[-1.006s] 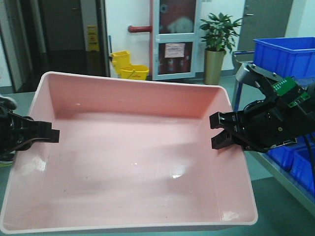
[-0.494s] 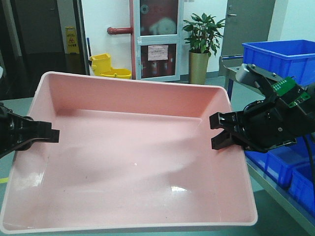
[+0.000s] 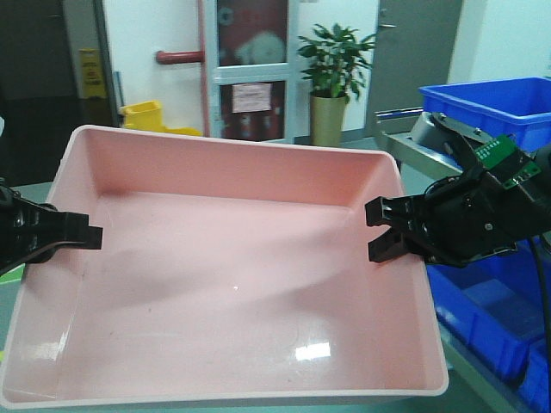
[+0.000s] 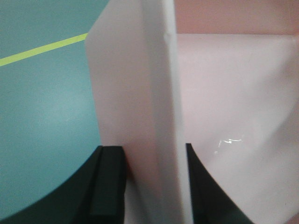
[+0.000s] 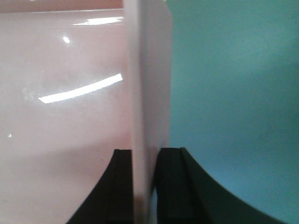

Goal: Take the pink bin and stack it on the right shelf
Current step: 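Hold the pink bin with both grippers while the base drives to the table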

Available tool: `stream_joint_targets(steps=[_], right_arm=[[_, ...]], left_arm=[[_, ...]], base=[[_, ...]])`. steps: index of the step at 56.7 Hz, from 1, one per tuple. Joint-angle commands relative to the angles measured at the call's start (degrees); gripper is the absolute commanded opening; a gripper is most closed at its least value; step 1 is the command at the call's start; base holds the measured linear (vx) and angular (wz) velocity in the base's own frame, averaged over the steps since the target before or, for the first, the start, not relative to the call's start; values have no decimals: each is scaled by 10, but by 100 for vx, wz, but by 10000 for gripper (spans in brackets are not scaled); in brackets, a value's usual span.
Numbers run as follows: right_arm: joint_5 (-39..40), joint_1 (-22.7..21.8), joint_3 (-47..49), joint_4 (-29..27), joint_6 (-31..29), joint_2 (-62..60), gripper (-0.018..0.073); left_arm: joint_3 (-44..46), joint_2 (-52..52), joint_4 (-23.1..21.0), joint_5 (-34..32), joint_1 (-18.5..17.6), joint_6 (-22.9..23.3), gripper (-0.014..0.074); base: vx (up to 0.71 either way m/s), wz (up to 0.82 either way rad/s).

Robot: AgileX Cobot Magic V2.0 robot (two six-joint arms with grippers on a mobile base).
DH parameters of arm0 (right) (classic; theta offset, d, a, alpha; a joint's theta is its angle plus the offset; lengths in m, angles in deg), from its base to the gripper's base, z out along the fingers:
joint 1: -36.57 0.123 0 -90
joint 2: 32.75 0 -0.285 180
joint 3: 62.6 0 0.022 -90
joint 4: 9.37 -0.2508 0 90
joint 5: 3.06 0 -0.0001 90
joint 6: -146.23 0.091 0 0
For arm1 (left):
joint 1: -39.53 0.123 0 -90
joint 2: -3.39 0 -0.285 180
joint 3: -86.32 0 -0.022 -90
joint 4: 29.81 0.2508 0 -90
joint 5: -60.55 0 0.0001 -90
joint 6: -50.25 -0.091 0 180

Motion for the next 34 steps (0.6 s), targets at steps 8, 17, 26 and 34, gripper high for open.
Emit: stream_joint_targets(steps=[8,17,26,34], right_arm=[[47,-12,18,25,0,-22,-8],[47,-12,18,25,0,-22,-8],[47,-12,18,25,0,-22,-8],[47,-12,18,25,0,-22,-8]], left_arm=[[20,-22,-7,-50,2,-6,-5],[20,-22,-7,-50,2,-6,-5],[20,-22,-7,-50,2,-6,-5],[20,-22,-7,-50,2,-6,-5]], base=[[45,-46],[45,-66],[45,-85],[44,-92]])
